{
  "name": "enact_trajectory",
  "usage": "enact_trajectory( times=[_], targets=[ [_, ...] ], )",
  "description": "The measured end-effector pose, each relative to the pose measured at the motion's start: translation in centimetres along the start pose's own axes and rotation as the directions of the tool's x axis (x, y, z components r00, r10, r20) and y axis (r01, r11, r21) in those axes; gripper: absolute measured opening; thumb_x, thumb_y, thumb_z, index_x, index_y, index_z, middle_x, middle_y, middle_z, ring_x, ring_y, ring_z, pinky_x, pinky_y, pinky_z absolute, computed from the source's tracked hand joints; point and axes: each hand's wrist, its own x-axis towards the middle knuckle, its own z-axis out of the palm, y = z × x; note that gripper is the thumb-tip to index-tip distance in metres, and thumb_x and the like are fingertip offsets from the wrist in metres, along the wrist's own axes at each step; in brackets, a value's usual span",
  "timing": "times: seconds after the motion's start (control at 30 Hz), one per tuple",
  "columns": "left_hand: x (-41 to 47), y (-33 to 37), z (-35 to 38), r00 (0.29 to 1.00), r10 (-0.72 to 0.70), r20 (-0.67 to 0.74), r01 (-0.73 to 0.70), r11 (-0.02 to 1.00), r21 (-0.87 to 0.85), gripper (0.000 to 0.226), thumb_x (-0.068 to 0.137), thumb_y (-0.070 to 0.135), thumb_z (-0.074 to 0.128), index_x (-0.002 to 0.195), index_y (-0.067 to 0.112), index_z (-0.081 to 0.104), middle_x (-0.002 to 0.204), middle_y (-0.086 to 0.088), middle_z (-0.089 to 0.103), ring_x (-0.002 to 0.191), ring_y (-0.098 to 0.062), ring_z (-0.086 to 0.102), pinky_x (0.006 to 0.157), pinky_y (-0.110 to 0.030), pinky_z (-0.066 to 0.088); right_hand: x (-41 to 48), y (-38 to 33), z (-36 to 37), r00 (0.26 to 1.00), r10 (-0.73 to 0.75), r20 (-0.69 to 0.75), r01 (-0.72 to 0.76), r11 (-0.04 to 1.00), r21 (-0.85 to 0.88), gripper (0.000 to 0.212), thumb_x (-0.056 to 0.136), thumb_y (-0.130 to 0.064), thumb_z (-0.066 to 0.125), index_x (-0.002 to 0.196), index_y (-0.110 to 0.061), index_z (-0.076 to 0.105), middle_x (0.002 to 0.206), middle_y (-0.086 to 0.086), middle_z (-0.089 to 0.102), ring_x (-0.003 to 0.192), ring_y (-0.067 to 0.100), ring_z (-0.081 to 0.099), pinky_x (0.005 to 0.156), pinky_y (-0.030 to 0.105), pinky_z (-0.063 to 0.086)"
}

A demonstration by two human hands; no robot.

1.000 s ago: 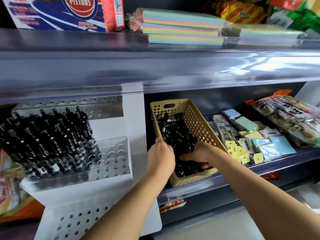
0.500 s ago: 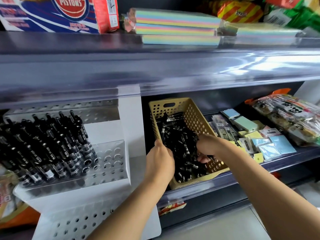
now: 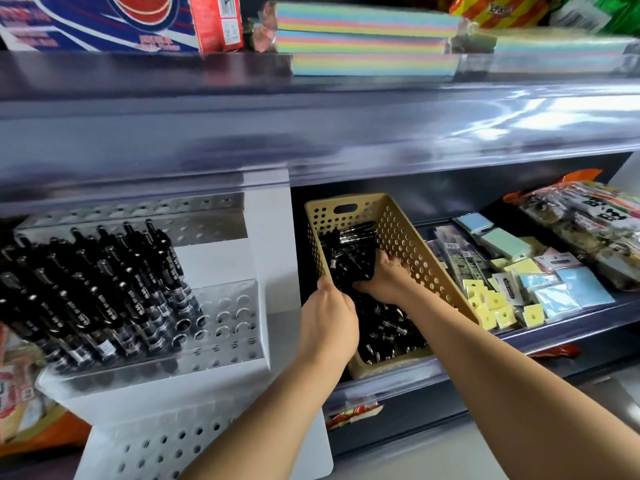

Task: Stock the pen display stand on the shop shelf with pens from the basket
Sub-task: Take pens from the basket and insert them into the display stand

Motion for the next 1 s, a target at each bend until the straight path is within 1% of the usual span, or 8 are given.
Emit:
enact_trajectory(
  times=[0.1, 0.2, 0.37, 0.5, 0.6, 0.77, 0.9, 1.0],
  targets=[
    [0.3, -0.1, 0.0, 1.000, -0.017, 0.008, 0.017, 1.000, -0.003, 0.023, 0.099, 0.014, 0.029, 0.108, 0.002, 0.047, 0.065, 0.001, 0.051, 0.048, -0.008, 0.047, 0.032, -0.016, 0.026, 0.9, 0.0, 0.3, 1.000, 0.008, -0.014, -0.008, 1.000, -0.004, 0.086, 0.083, -0.043, 0.063, 0.146, -0.008, 0.016, 0.149, 0.018, 0.026, 0.139, 0.038, 0.019, 0.114, 0.048, 0.023],
    [0.2, 0.0, 0.0, 1.000, -0.022, 0.011, 0.022, 0.999, 0.025, 0.025, 0.099, 0.015, 0.029, 0.111, 0.002, 0.046, 0.066, 0.001, 0.050, 0.051, -0.008, 0.048, 0.033, -0.017, 0.027, 1.4, -0.4, 0.7, 0.999, 0.009, -0.031, -0.009, 1.000, -0.001, 0.090, 0.078, -0.052, 0.064, 0.144, -0.009, 0.021, 0.142, 0.016, 0.036, 0.132, 0.035, 0.034, 0.107, 0.049, 0.034],
    [0.6, 0.3, -0.2, 0.998, -0.054, 0.025, 0.052, 0.997, 0.056, 0.025, 0.098, 0.014, 0.030, 0.113, 0.001, 0.046, 0.067, 0.002, 0.047, 0.052, -0.006, 0.045, 0.032, -0.017, 0.030, 1.9, -2.0, 1.5, 0.998, 0.040, -0.043, -0.043, 0.997, -0.071, 0.064, 0.091, -0.039, 0.051, 0.139, -0.008, 0.023, 0.133, 0.013, 0.050, 0.123, 0.033, 0.047, 0.106, 0.052, 0.031],
    [1.2, 0.6, -0.3, 0.992, -0.119, 0.038, 0.119, 0.993, 0.021, 0.025, 0.098, 0.012, 0.030, 0.115, 0.003, 0.046, 0.070, 0.002, 0.049, 0.055, -0.007, 0.047, 0.037, -0.018, 0.024, 2.3, -2.0, 0.8, 0.994, -0.103, -0.024, 0.101, 0.992, -0.082, 0.040, 0.092, -0.029, 0.049, 0.127, -0.009, 0.045, 0.121, 0.014, 0.057, 0.105, 0.028, 0.057, 0.086, 0.038, 0.048],
    [1.4, 0.8, -0.6, 0.989, -0.143, 0.041, 0.142, 0.990, 0.025, 0.017, 0.097, 0.008, 0.031, 0.103, 0.006, 0.046, 0.067, 0.004, 0.045, 0.056, -0.007, 0.044, 0.041, -0.022, 0.025, 1.8, -1.8, -1.3, 0.985, -0.165, -0.052, 0.161, 0.984, -0.074, 0.029, 0.092, -0.020, 0.047, 0.118, -0.009, 0.052, 0.114, 0.012, 0.060, 0.096, 0.025, 0.057, 0.075, 0.029, 0.042],
    [1.2, 0.9, -0.7, 0.986, -0.156, 0.050, 0.156, 0.988, 0.016, 0.013, 0.097, 0.011, 0.032, 0.088, 0.011, 0.041, 0.068, 0.005, 0.042, 0.059, -0.011, 0.044, 0.048, -0.024, 0.032, 0.2, -1.1, -4.4, 0.970, -0.235, -0.061, 0.235, 0.972, -0.011, 0.037, 0.092, -0.016, 0.048, 0.128, -0.009, 0.045, 0.105, 0.012, 0.057, 0.084, 0.017, 0.049, 0.067, 0.023, 0.036],
    [0.9, 0.9, -1.2, 0.989, -0.143, 0.038, 0.145, 0.988, -0.046, 0.020, 0.102, 0.021, 0.030, 0.086, 0.015, 0.040, 0.068, 0.007, 0.044, 0.059, -0.012, 0.045, 0.045, -0.023, 0.027, -0.7, -0.8, -5.2, 0.933, -0.298, -0.202, 0.320, 0.943, 0.089, 0.046, 0.088, -0.016, 0.051, 0.132, -0.012, 0.041, 0.109, 0.014, 0.059, 0.084, 0.023, 0.053, 0.067, 0.026, 0.039],
    [0.1, 0.9, -1.9, 0.996, -0.090, 0.019, 0.090, 0.996, 0.027, 0.025, 0.102, 0.033, 0.029, 0.109, 0.015, 0.045, 0.088, 0.002, 0.056, 0.086, -0.024, 0.057, 0.064, -0.028, 0.034, -1.9, -1.0, -5.9, 0.874, -0.327, -0.360, 0.408, 0.896, 0.178, 0.032, 0.088, -0.014, 0.052, 0.119, -0.008, 0.046, 0.100, 0.011, 0.061, 0.084, 0.026, 0.056, 0.069, 0.033, 0.045]
  ],
)
